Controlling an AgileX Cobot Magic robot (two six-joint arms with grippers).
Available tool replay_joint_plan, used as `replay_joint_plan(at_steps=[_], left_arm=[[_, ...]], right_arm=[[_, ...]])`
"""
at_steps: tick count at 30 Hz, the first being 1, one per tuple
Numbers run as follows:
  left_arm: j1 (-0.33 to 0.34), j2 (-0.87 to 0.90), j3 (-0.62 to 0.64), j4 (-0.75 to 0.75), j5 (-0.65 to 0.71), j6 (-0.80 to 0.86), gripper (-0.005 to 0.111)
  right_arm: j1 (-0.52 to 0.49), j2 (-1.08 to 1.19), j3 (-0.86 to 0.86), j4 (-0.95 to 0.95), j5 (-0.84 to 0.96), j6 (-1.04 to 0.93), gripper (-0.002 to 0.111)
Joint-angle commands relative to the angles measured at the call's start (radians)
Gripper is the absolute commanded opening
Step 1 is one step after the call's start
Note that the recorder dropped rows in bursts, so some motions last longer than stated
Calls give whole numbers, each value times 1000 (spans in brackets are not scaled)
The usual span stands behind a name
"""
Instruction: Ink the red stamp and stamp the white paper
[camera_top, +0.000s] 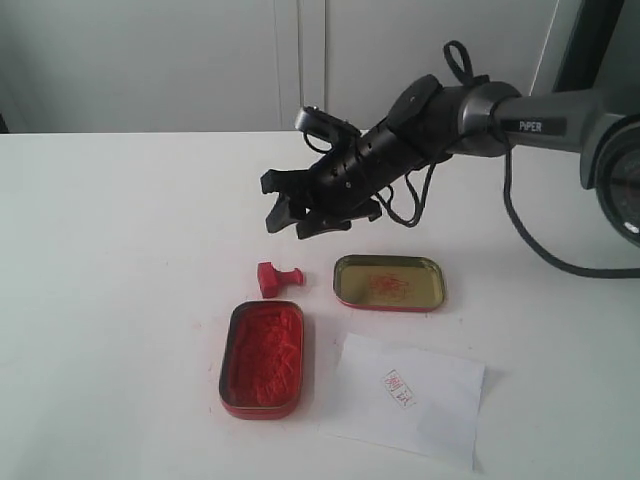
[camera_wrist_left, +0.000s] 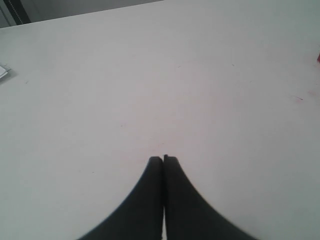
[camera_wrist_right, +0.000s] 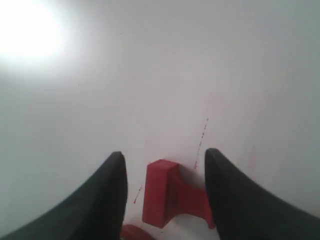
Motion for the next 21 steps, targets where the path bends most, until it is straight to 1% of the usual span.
replay_joint_plan(at_steps=[1, 4, 6, 13, 21], left_arm=[[0, -3, 3, -3, -4, 3, 0], [0, -3, 3, -3, -4, 3, 0], [0, -3, 3, -3, -4, 3, 0], [0, -3, 3, -3, -4, 3, 0], [0, -3, 3, -3, -4, 3, 0]], right_arm=[[-12, -39, -1, -92, 12, 44, 37], [-12, -60, -1, -228, 44, 132, 12], [-12, -67, -1, -271, 56, 165, 1], [-12, -101, -1, -359, 89, 260, 0], [-14, -126, -1, -407, 168, 266, 0]])
